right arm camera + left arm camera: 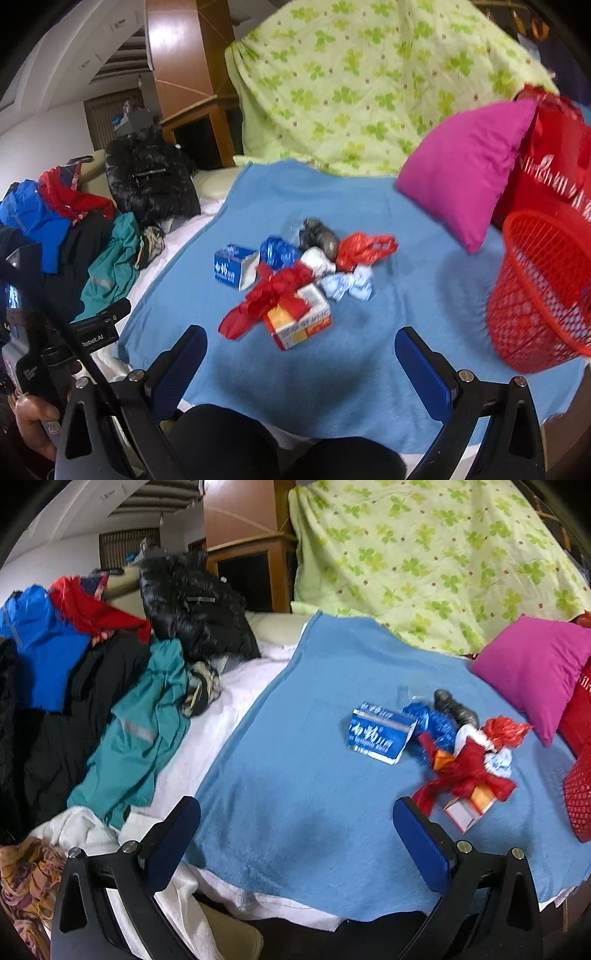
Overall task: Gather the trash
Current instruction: 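Move both tools toward the pile of trash on the blue blanket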
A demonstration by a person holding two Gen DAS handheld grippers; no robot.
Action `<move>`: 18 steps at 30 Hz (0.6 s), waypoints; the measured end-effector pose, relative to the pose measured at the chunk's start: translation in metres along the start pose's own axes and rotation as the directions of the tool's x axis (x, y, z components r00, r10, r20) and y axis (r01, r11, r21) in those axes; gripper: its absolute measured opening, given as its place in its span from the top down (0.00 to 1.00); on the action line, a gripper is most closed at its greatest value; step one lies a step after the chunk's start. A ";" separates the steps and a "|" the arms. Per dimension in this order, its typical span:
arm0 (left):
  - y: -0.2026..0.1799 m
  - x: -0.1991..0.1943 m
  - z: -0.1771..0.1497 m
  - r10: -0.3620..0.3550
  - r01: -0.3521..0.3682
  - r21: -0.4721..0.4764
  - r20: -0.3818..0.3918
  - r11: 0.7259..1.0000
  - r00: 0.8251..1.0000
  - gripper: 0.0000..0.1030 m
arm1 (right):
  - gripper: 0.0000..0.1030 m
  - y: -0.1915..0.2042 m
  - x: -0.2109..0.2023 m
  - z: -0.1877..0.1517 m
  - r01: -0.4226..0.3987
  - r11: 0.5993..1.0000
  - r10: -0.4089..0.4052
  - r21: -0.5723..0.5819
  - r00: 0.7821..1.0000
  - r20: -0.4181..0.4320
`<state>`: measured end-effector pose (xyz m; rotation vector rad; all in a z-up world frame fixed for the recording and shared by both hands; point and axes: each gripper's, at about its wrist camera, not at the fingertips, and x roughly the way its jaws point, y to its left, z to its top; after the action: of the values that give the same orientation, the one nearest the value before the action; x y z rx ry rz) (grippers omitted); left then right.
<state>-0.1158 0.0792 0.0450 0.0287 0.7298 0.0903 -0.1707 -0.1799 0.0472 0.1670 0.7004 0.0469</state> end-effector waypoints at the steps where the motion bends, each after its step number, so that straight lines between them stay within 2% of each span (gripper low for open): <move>1: 0.001 0.003 -0.001 -0.002 0.002 -0.001 -0.008 1.000 1.000 0.00 | 0.00 -0.001 0.007 -0.002 -0.005 1.000 0.005 0.010 1.000 -0.017; 6: -0.001 0.011 -0.005 -0.014 0.014 0.008 -0.027 1.000 1.000 0.00 | 0.00 -0.004 0.022 -0.005 -0.012 1.000 0.013 0.028 0.999 -0.051; 18: -0.017 0.010 -0.007 -0.052 0.053 0.061 -0.013 0.997 0.999 0.00 | 0.00 -0.005 0.031 -0.007 -0.019 1.000 0.020 0.024 0.999 -0.040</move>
<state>-0.1114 0.0636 0.0324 0.0675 0.7436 0.0181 -0.1512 -0.1804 0.0212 0.1966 0.7400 0.0609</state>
